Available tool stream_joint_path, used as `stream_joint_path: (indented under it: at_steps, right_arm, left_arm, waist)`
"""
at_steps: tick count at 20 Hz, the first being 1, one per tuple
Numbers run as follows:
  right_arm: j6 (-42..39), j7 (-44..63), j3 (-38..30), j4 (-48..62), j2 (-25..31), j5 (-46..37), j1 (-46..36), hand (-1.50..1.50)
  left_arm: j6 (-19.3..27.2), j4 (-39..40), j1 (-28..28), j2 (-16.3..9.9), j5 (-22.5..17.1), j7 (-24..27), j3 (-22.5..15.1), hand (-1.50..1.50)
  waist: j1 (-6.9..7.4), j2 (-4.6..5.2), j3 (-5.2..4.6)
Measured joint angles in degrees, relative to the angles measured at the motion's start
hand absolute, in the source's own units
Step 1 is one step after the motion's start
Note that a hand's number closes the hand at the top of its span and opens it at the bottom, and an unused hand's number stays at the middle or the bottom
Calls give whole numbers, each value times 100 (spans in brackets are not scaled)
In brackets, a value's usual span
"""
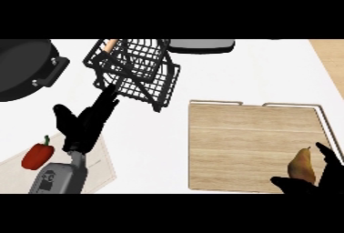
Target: Pick the pear from the tray and place it in the tiered basket
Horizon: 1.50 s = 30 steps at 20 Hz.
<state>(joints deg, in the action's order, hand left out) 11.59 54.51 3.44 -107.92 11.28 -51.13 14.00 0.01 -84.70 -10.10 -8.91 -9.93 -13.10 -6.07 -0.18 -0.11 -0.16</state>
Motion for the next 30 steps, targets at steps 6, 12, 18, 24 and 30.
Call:
stream_joint_path:
  at_steps: [6, 12, 18, 24, 30]
  right_arm:
    - [30, -511, 19, 309, -38, -55, -245, 150]
    - [261, -701, 27, 276, -194, -338, -242, 150]
    - [429, -223, 912, -214, -711, -1253, -62, 150]
    - [39, 666, 2810, 114, -937, -2350, -243, 150]
    - [66, 1276, 4200, -314, -947, -3061, -583, 150]
  left_arm:
    - [-119, 191, -93, 55, 77, 86, 121, 0]
    - [-183, 47, 109, 148, 171, 110, 99, 0]
    - [-219, -85, 68, 84, 157, -64, 207, 0]
    - [-226, -20, -38, 160, 220, -61, 105, 0]
    - [-159, 42, -24, 202, 250, -55, 126, 0]
  waist:
    - [-11, -20, -32]
    - [-10, -28, -36]
    - [10, -4, -3]
    - [142, -13, -51]
    - [55, -36, -18]
